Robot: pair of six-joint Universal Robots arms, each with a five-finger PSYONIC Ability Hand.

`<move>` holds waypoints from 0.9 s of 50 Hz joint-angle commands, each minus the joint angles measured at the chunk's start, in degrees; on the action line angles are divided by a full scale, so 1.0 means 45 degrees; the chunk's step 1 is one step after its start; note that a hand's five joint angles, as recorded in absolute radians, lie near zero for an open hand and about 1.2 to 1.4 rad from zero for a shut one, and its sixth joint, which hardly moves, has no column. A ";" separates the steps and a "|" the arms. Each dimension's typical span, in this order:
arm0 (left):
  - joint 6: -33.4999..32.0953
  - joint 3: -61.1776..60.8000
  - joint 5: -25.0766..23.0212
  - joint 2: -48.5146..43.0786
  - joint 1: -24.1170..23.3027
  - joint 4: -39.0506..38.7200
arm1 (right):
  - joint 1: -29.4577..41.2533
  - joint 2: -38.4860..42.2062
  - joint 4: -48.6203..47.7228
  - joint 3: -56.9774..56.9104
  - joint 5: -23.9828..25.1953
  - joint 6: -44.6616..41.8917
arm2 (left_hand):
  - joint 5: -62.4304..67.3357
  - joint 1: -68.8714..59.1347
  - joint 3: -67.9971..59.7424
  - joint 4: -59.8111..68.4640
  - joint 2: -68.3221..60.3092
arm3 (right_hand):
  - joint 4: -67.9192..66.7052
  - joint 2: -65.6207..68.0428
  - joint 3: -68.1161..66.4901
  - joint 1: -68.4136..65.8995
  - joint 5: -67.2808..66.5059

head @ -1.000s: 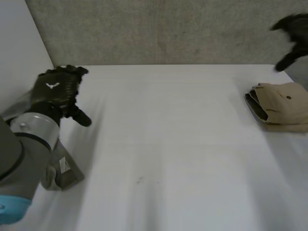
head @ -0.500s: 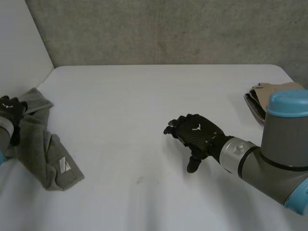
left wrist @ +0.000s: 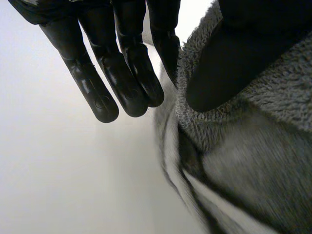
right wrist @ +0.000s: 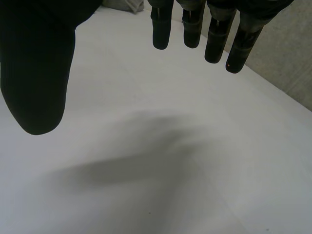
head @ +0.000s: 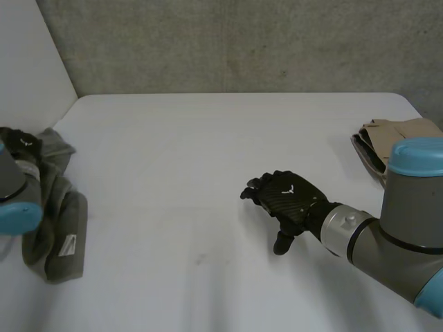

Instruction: Fold the laundry.

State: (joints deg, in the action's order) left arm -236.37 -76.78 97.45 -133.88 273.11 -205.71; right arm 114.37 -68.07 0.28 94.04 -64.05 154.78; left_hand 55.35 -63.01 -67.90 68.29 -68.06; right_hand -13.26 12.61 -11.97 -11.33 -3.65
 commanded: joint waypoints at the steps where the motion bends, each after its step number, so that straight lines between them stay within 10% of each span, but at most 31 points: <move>1: 0.1645 -0.0689 0.0590 0.2579 -0.2524 0.0010 | -0.0434 -0.0362 -0.0004 -0.0017 -0.0082 0.0019 | 0.3256 -0.3776 -0.2688 0.2603 -0.2654 | 0.0724 -0.0580 0.0438 0.0296 0.0812; 20: 0.8601 -0.2917 0.0142 0.5161 -1.0884 0.5302 | -0.1919 -0.0557 0.0016 -0.0897 -0.1371 0.0312 | 0.3256 -0.3776 -0.2688 0.2603 -0.2654 | 0.0724 -0.0580 0.0438 0.0296 0.0812; 21: 0.8602 -0.2956 0.0005 0.5161 -1.1080 0.5342 | -0.1938 -0.0557 0.0016 -0.0916 -0.1371 0.0312 | 0.1040 -0.1560 -0.0473 0.0387 -0.0438 | 0.0724 -0.0580 0.0438 0.0296 0.0812; 22: 0.8525 -0.3034 -0.0228 0.5200 -1.1391 0.5342 | -0.1939 -0.0538 0.0016 -0.0936 -0.1391 0.0312 | -0.7086 0.6566 0.7654 -0.7739 0.7688 | 0.0724 -0.0580 0.0438 0.0296 0.0812; 24: 0.8427 -0.3054 -0.0269 0.5278 -1.1356 0.5284 | -0.1939 -0.0538 0.0016 -0.0955 -0.1391 0.0312 | -1.2300 1.1780 1.2867 -1.2953 1.2902 | 0.0724 -0.0580 0.0438 0.0296 0.0812; 37: 0.8289 -0.2760 0.1234 0.7113 -0.7061 0.5478 | -0.1588 -0.0518 0.0152 -0.1521 -0.1254 0.0195 | -1.2300 1.1780 1.2867 -1.2953 1.2902 | 0.0724 -0.0580 0.0438 0.0296 0.0812; 45: 0.8699 -0.4400 0.1176 0.8051 -0.6433 0.5986 | -0.0026 0.0163 0.0717 -0.3277 -0.0845 0.0097 | -1.2141 1.1620 1.2708 -1.2793 1.2742 | 0.0724 -0.0580 0.0438 0.0296 0.0812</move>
State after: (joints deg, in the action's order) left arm -199.05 -91.04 103.04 -101.12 242.42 -180.36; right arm 108.92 -70.20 1.03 85.87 -69.41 155.57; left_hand 2.53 -11.15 -11.80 11.45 -11.44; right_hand -13.26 12.61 -11.97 -11.33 -3.65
